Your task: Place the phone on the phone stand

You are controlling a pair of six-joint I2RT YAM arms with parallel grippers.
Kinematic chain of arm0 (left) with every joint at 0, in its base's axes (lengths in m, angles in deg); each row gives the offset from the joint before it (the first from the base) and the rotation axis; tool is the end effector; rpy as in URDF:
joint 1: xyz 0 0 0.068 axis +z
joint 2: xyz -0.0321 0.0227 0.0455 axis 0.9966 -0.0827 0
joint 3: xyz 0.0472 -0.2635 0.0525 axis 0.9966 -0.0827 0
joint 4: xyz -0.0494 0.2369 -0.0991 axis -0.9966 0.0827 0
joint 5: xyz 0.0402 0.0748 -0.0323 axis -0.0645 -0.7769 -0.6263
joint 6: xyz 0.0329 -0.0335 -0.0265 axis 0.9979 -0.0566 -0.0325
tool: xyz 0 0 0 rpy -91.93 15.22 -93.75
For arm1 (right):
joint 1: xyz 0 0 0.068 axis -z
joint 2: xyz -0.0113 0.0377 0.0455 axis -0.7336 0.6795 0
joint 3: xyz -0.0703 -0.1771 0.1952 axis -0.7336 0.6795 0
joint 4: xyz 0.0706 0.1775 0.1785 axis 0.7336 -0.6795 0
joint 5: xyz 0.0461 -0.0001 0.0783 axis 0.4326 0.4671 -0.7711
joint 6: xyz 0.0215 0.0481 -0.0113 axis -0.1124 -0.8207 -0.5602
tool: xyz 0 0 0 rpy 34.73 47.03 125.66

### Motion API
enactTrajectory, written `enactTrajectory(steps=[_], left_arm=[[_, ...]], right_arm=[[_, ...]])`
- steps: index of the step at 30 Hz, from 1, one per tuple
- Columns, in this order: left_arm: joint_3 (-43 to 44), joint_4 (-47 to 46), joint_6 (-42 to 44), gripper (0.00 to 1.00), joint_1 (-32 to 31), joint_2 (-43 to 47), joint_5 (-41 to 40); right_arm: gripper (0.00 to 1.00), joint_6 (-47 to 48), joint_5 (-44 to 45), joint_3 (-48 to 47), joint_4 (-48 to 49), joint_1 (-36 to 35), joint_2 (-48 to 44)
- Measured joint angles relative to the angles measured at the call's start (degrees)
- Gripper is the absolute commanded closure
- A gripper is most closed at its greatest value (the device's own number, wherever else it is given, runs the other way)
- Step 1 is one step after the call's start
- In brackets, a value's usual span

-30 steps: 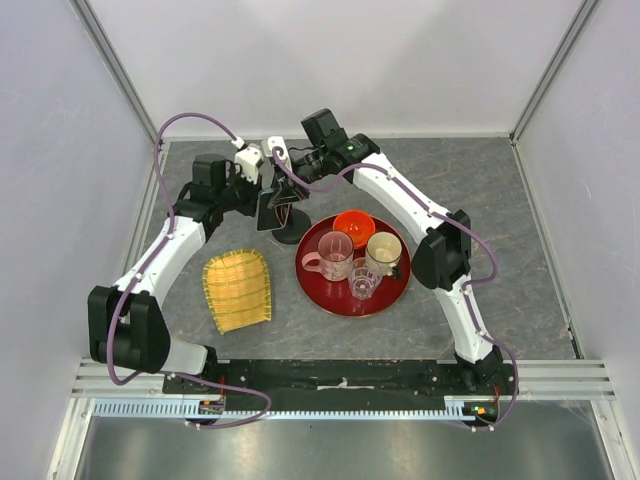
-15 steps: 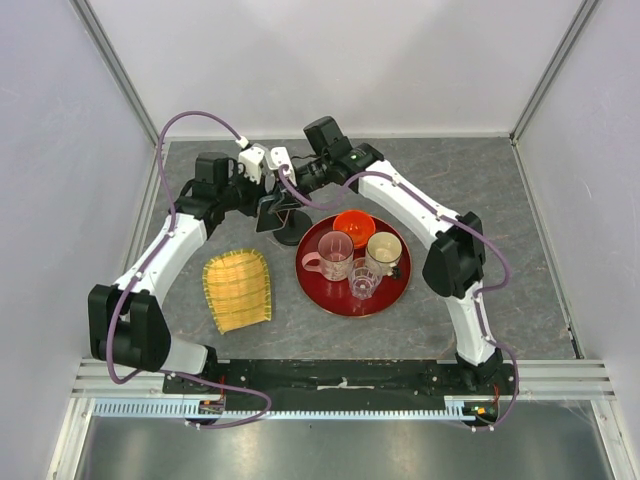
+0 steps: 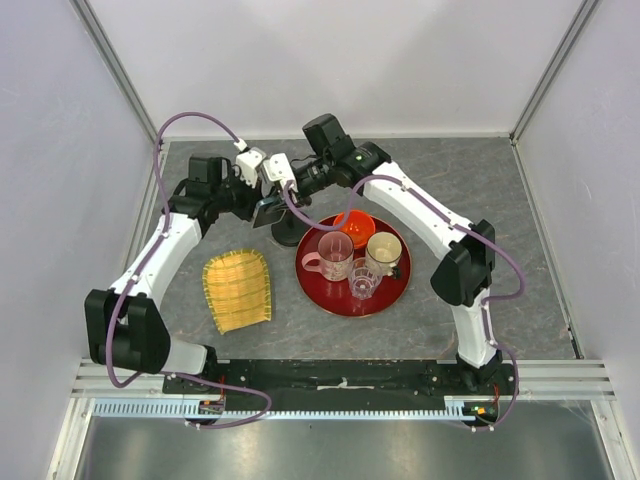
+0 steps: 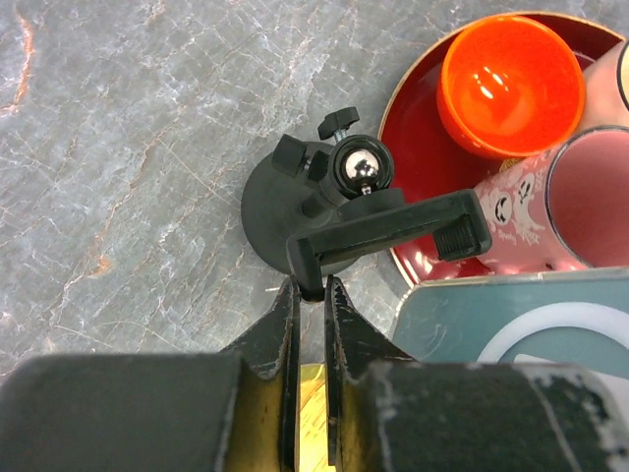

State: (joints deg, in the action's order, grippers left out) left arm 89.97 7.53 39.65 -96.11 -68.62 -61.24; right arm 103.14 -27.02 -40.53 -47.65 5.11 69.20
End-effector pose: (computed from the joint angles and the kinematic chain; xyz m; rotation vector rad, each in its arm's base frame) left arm 0.3022 -0.0741 0.3014 0.7488 2.0496 -0.4585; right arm 0.3193 0.3279 0.3637 -1.8085 0.9352 0.9279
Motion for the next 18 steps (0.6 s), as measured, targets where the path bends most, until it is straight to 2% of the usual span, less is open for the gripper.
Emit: enactTrajectory(steps=[7,18], left_arm=[[0.3,2.5,5.1,0.98,2.0,0.3,5.5],[-0.6,4.0,9.8,0.98,1.8,3.5,9.7]], right_arm=[[1.00,5.4,-0.1,-8.7,-7.7,-1.3,4.1],[1.00,10.2,2.1,-10.0,-11.3,-2.8,6.4]])
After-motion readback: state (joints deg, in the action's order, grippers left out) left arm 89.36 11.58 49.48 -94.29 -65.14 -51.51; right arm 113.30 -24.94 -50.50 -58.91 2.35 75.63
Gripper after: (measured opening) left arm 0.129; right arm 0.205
